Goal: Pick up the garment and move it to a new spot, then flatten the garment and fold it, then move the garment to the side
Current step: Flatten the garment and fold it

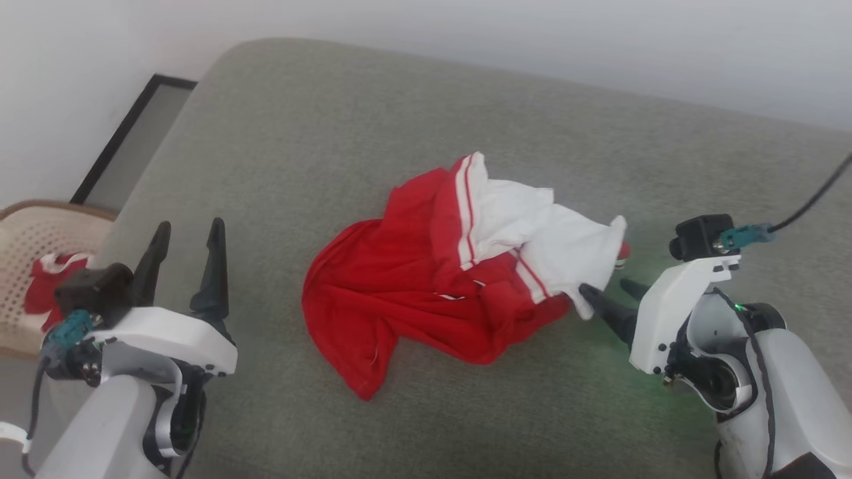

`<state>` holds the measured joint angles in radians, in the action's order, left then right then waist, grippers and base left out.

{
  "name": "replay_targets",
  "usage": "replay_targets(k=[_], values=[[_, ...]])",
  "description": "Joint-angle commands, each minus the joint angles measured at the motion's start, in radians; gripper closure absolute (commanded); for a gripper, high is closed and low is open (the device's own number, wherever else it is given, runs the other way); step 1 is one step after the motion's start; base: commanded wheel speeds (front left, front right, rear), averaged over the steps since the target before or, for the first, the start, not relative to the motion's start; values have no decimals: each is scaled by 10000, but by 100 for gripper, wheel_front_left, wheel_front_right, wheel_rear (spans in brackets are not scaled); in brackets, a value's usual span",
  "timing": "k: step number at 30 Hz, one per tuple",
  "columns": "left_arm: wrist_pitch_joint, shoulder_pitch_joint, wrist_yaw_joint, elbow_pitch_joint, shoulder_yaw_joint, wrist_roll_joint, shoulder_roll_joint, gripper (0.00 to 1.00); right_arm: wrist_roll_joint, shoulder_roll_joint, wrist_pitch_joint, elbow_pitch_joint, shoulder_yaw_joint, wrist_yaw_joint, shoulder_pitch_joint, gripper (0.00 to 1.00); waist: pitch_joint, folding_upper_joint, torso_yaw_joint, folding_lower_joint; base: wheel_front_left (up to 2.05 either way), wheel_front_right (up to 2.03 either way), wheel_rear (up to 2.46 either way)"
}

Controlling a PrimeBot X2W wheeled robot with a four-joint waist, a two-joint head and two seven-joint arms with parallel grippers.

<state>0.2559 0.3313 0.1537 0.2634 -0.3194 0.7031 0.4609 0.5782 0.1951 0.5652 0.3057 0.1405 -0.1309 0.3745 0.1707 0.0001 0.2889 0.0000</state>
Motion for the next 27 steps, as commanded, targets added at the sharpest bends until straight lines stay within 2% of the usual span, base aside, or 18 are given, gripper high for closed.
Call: replay_targets(k=[1, 4, 5, 6, 7, 11, 18, 27], values=[[63, -158, -23, -50, 90, 85, -100, 0, -94, -61, 342, 8, -112, 3, 22, 0, 140, -1, 180, 0, 0, 0, 0], [85, -250, -62, -50, 189, 43, -261, 0, -250, -225, 954, -33, -312, 3, -47, 0, 242, -1, 314, 0, 0, 0, 0], [94, -265, -70, -35, 204, -54, -280, 0, -305, -279, 1050, -82, -392, 3, -45, 15, 279, -1, 346, 0, 0, 0, 0], [99, -277, -79, -35, 246, -32, -379, 0, -397, -326, 1125, -119, -471, 3, -29, 63, 307, -1, 378, 0, 0, 0, 0], [105, -288, -95, -43, 303, 6, -438, 0, -561, -317, 1206, -153, -472, 3, -18, 100, 333, -1, 404, 0, 0, 0, 0], [97, -443, -176, -119, 630, -189, -603, 0, -811, -323, 1268, -544, -625, 3, 70, 100, 396, -1, 443, 0, 0, 0, 0], [101, -754, -327, -265, 1099, -424, -832, 0, -771, 96, 1492, -1322, -1001, 3, -70, 100, 278, -1, 348, 0, 0, 0, 0], [103, -1304, -436, -465, 1663, -757, -934, 0, -804, 1402, 1988, -2375, -2345, 5, -766, 100, 73, -1, 71, 0, 0, 0, 0]])
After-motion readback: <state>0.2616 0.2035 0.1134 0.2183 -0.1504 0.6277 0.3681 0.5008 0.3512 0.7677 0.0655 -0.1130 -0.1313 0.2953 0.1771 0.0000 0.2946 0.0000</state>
